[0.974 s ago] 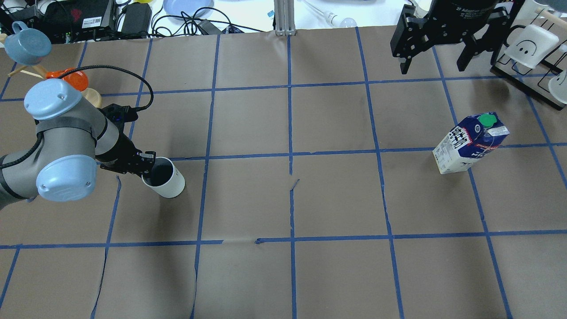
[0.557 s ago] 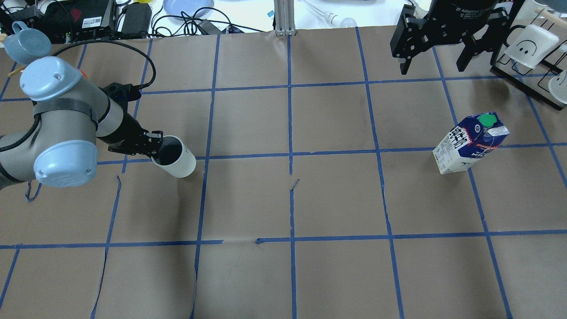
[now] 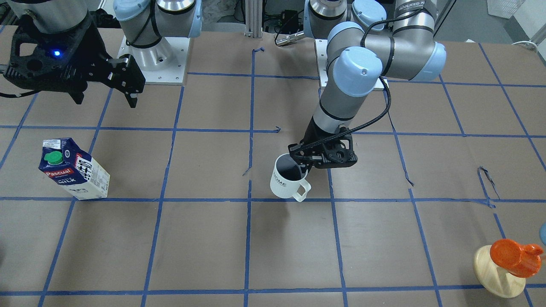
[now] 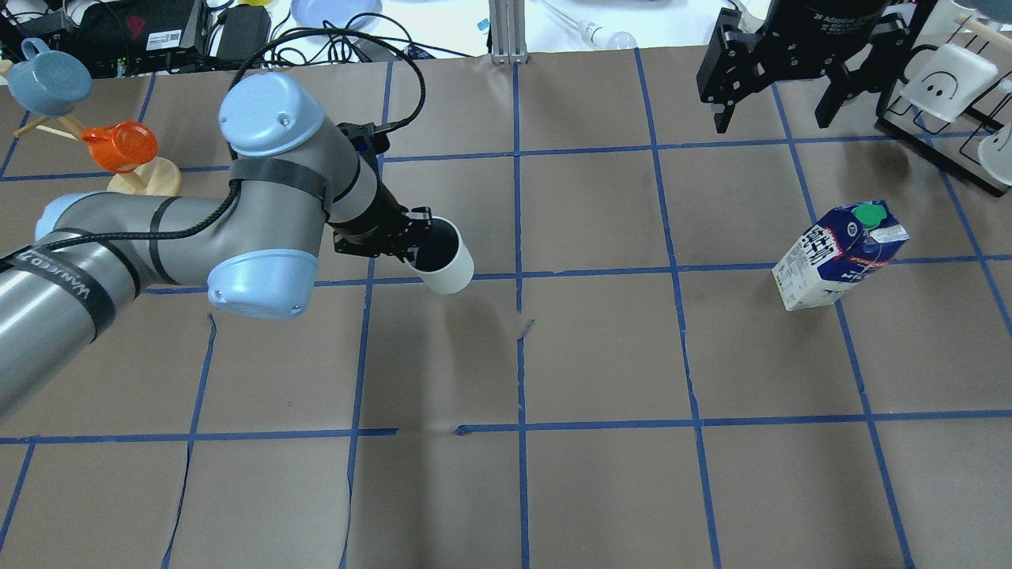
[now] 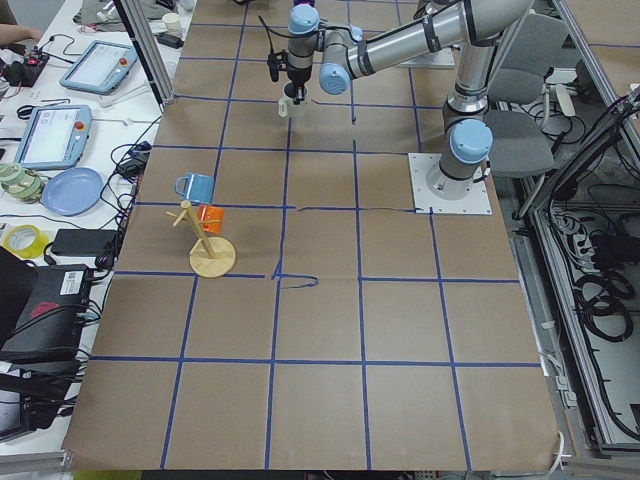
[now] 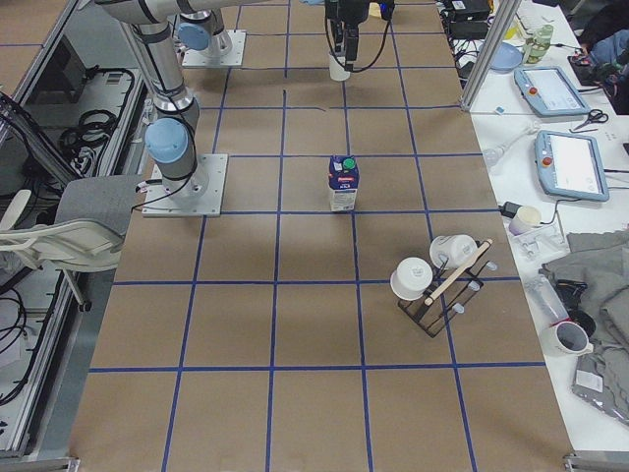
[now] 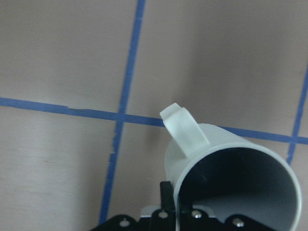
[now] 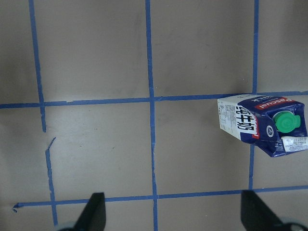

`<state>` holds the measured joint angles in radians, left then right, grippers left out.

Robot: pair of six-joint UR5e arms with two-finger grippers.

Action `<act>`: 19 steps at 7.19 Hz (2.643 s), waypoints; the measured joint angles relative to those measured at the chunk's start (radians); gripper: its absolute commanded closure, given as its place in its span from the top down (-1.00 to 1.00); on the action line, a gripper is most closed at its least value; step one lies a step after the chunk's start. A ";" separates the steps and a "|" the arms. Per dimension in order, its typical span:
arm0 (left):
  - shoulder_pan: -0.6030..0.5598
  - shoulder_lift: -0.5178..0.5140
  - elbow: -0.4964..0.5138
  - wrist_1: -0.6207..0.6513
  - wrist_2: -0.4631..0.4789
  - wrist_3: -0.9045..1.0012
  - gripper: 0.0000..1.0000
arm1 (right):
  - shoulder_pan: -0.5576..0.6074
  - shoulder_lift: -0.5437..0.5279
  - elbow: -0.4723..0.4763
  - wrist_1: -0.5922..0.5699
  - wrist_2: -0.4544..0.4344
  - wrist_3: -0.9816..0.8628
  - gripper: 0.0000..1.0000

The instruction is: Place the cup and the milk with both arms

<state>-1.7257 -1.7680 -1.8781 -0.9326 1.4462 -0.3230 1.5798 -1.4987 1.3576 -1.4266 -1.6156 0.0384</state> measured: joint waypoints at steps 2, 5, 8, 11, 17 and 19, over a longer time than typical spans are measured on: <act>-0.112 -0.097 0.072 0.017 0.011 -0.105 -0.91 | -0.001 0.000 0.000 0.000 0.000 0.000 1.00; -0.173 -0.176 0.108 0.028 0.016 -0.134 0.39 | -0.001 0.000 0.000 0.000 -0.001 0.000 1.00; -0.173 -0.181 0.144 0.023 0.082 -0.121 0.70 | -0.004 0.002 0.000 0.000 -0.001 -0.008 1.00; -0.057 -0.099 0.276 -0.202 0.162 0.065 0.73 | -0.123 0.037 0.023 -0.012 -0.002 -0.200 1.00; 0.221 0.153 0.309 -0.509 0.097 0.368 1.00 | -0.352 0.117 0.334 -0.357 0.000 -0.516 1.00; 0.161 0.168 0.304 -0.516 0.093 0.315 1.00 | -0.361 0.120 0.364 -0.362 -0.019 -0.520 0.57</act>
<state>-1.5643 -1.5996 -1.5743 -1.4483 1.5392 -0.0083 1.2190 -1.3784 1.7217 -1.7889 -1.6349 -0.4816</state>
